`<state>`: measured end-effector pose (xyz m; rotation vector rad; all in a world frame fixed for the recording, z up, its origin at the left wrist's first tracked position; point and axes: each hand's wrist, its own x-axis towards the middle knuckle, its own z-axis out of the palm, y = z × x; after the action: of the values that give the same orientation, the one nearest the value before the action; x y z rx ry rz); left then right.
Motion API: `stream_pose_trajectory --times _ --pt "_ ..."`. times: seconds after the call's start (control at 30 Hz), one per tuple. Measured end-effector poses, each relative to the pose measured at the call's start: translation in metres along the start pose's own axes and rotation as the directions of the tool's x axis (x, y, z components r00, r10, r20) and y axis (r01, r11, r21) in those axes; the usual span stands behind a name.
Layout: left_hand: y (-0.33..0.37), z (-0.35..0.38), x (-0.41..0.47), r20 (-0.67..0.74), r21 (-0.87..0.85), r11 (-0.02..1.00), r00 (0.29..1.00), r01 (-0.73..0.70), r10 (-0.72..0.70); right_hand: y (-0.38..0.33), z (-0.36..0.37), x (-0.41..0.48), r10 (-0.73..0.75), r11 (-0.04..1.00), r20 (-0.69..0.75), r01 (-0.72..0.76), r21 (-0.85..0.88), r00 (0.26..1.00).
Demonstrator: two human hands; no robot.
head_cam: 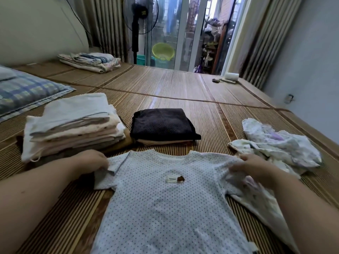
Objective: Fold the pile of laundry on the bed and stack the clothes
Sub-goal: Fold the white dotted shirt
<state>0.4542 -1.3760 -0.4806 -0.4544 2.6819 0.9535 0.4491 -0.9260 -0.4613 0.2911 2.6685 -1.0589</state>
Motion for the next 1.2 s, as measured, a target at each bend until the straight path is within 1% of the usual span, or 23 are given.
stream_pose_trajectory --times 0.07,0.1,0.13,0.2,0.23,0.27,0.37,0.4,0.5,0.57,0.63,0.67,0.7,0.77,0.8,0.83,0.87,0.9,0.93,0.97,1.03,1.1,1.2 --pt "-0.005 0.002 -0.004 -0.051 -0.115 0.993 0.999 -0.012 0.006 0.000 0.003 -0.009 0.025 0.986 -0.067 -0.013 0.169 0.997" --pt "-0.006 0.005 -0.007 -0.040 -0.103 0.994 0.999 -0.038 0.034 -0.001 0.006 -0.013 0.056 0.970 -0.068 -0.038 0.239 0.996" --pt "-0.006 0.008 -0.011 -0.008 -0.022 0.997 0.997 -0.079 0.079 -0.002 0.010 -0.015 0.096 0.957 -0.064 -0.075 0.280 0.993" --pt "-0.003 0.021 -0.020 0.035 0.252 0.954 0.986 -0.166 0.162 -0.005 0.019 -0.019 0.190 0.952 -0.097 -0.159 0.260 0.977" --pt "-0.002 0.028 -0.021 0.005 0.355 0.918 0.983 -0.175 0.185 -0.005 0.023 -0.020 0.237 0.947 -0.128 -0.199 0.253 0.963" --pt "-0.001 0.033 -0.020 -0.054 0.388 0.909 0.980 -0.155 0.190 -0.006 0.026 -0.021 0.274 0.936 -0.151 -0.227 0.271 0.950" --pt "-0.003 0.037 -0.016 -0.221 0.282 0.954 0.961 -0.102 0.168 -0.011 0.031 -0.023 0.301 0.892 -0.202 -0.201 0.405 0.932" --pt "-0.004 0.036 -0.015 -0.249 0.254 0.962 0.955 -0.097 0.162 -0.012 0.031 -0.022 0.282 0.903 -0.251 -0.168 0.394 0.926" --pt "-0.002 0.024 -0.014 -0.311 0.216 0.972 0.937 -0.091 0.157 -0.018 0.027 -0.022 0.127 0.988 -0.389 -0.083 0.128 0.912" --pt "0.009 0.018 -0.013 -0.338 0.112 0.992 0.936 -0.061 0.096 -0.029 0.025 -0.025 0.034 0.999 -0.388 -0.047 -0.025 0.921" --pt "0.027 0.016 -0.018 -0.300 -0.075 0.997 0.954 -0.031 0.007 -0.046 0.030 -0.026 0.014 0.989 -0.329 -0.062 -0.134 0.944" --pt "0.037 0.017 -0.021 -0.185 -0.266 0.964 0.981 0.012 -0.064 -0.057 0.036 -0.028 0.032 0.989 -0.254 -0.068 -0.131 0.967" --pt "0.047 0.019 -0.025 -0.048 -0.462 0.886 0.997 0.030 -0.059 -0.069 0.042 -0.031 0.052 0.996 -0.139 -0.062 -0.066 0.989" --pt "0.061 0.019 -0.035 0.232 -0.620 0.775 0.972 0.121 0.034 -0.090 0.052 -0.036 0.048 0.973 0.168 -0.084 0.213 0.985" --pt "0.064 0.021 -0.033 0.328 -0.602 0.787 0.940 0.133 0.092 -0.097 0.054 -0.039 0.014 0.940 0.262 -0.102 0.325 0.965" --pt "0.065 0.023 -0.034 0.343 -0.574 0.812 0.932 0.109 0.117 -0.096 0.054 -0.033 -0.009 0.920 0.262 -0.095 0.380 0.965" --pt "0.063 0.026 -0.029 0.299 -0.557 0.827 0.947 0.072 0.119 -0.092 0.055 -0.026 0.001 0.920 0.187 -0.075 0.386 0.982" --pt "0.059 0.028 -0.021 0.211 -0.524 0.851 0.974 0.038 0.086 -0.084 0.056 -0.016 0.037 0.944 0.048 -0.051 0.327 0.998" --pt "0.052 0.031 -0.011 0.086 -0.449 0.893 0.995 -0.008 0.052 -0.075 0.057 -0.009 0.066 0.978 -0.087 -0.047 0.204 0.994" --pt "0.045 0.035 -0.002 -0.027 -0.302 0.953 0.999 -0.035 0.028 -0.066 0.058 -0.001 0.081 0.996 -0.171 -0.071 0.062 0.982" --pt "0.035 0.042 0.008 -0.095 -0.053 0.999 0.995 -0.007 0.002 -0.053 0.064 0.008 0.114 0.988 -0.152 -0.129 -0.089 0.982" --pt "0.035 0.048 0.010 -0.066 0.023 1.000 0.998 0.006 -0.005 -0.053 0.070 0.011 0.158 0.983 -0.095 -0.166 -0.082 0.983" --pt "0.046 0.055 0.017 -0.049 0.077 0.997 0.998 -0.029 0.033 -0.055 0.075 0.021 0.145 0.988 -0.080 -0.148 -0.037 0.986"
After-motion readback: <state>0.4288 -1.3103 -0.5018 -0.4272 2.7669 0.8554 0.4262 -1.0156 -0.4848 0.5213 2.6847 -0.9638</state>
